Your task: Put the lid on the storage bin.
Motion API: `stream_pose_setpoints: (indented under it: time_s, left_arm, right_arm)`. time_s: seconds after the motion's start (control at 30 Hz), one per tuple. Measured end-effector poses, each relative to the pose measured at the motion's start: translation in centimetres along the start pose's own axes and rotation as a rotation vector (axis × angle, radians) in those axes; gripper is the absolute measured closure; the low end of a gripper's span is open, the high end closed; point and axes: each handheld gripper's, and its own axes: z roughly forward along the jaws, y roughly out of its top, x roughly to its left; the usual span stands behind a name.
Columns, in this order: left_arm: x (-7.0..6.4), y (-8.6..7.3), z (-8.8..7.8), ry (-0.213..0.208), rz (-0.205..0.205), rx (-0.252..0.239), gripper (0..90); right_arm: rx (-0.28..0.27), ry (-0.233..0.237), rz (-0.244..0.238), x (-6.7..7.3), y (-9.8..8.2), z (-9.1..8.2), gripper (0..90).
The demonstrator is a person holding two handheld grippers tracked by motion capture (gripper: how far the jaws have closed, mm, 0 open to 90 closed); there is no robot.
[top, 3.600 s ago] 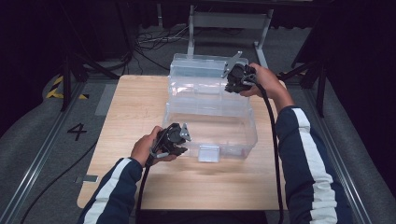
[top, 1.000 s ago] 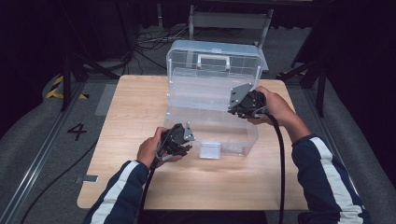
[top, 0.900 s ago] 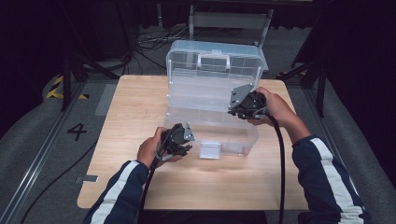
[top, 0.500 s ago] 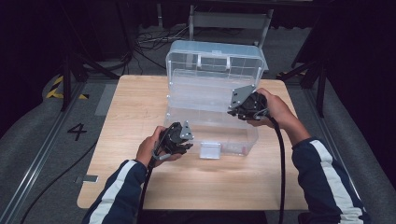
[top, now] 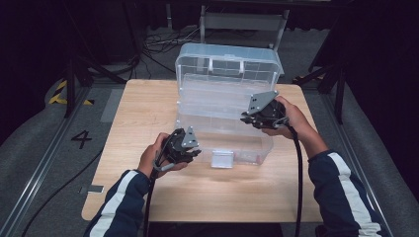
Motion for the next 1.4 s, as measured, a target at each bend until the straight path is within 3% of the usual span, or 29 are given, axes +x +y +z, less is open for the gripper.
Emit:
stream_pose_setpoints:
  time_s: [0.13, 0.23, 0.47, 0.7, 0.87, 1.07, 1.2, 1.33, 1.4]
  left_arm:
    - [0.1, -0.7, -1.2, 0.001, -0.021, -0.026, 65.8]
    - [0.5, -1.5, -2.3, 0.003, -0.039, -0.051, 67.9]
    - [2.0, -3.3, -3.7, 0.017, -0.123, -0.126, 73.4]
    - [3.4, -4.2, -3.6, 0.122, -0.153, -0.107, 82.3]
    - [4.5, -4.2, -3.0, 0.159, -0.185, -0.107, 88.9]
    - [6.4, -3.9, -3.0, 0.161, -0.208, -0.144, 90.0]
    - [7.8, -3.2, -3.3, 0.156, -0.226, -0.178, 90.0]
    - [8.6, -2.7, -3.6, 0.161, -0.273, -0.226, 90.0]
    - [8.8, -2.4, -4.0, 0.181, -0.275, -0.254, 90.0]
  right_arm:
    - [-0.045, 0.014, 0.043, -0.1, -0.7, -0.1, 79.7]
    - [-0.059, 0.012, 0.047, 0.1, -0.9, 0.0, 79.6]
    - [-0.081, -0.002, 0.064, 0.4, -1.2, 0.0, 78.6]
    - [-0.115, -0.002, 0.087, 0.5, -1.6, 0.1, 77.7]
    - [-0.130, -0.025, 0.085, 0.9, -1.7, 0.2, 76.6]
    - [-0.147, -0.033, 0.092, 1.1, -1.9, 0.3, 76.2]
    - [-0.160, -0.025, 0.099, 1.2, -2.1, 0.3, 76.2]
    - [-0.164, -0.027, 0.105, 1.4, -2.2, 0.4, 75.9]
    - [-0.170, -0.029, 0.105, 1.5, -2.2, 0.4, 75.6]
